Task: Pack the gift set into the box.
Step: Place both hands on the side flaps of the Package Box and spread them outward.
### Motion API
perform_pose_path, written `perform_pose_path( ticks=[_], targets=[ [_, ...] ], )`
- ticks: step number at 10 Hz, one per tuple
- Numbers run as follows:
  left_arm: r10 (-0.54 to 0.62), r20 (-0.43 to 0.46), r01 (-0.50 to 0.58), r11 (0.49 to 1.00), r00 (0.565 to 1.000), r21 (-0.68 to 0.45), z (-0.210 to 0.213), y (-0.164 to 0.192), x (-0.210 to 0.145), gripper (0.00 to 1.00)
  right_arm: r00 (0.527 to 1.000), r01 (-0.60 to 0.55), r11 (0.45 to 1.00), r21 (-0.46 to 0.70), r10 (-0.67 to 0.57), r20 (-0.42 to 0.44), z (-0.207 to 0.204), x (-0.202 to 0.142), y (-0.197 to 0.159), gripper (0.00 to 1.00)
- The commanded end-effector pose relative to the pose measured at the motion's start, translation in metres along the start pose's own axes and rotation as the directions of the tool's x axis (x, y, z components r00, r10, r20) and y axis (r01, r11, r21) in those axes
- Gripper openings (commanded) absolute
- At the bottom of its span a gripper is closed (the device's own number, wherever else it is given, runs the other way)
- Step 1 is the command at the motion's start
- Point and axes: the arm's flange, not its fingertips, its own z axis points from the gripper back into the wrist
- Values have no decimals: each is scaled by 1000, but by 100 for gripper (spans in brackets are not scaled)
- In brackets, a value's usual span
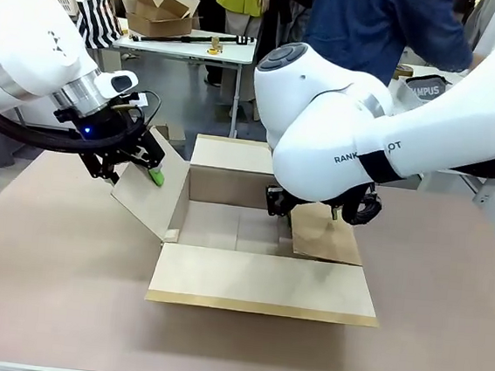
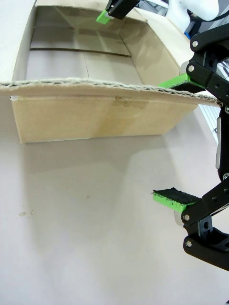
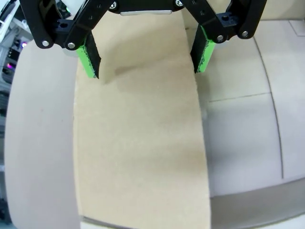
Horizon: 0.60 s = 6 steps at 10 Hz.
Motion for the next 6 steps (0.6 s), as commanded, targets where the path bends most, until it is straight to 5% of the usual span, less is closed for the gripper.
perform_pose_path(
  ticks=[1, 6],
  targets=[
    [-4, -6, 4, 1000, 1000, 3, -3, -1, -1, 100, 1000, -9, 999, -44, 10, 21, 12, 3, 0, 100],
    [-4, -6, 4, 1000, 1000, 3, -3, -1, -1, 100, 999, -29, 997, -73, 29, -14, 27, -11, -28, 100]
  ],
)
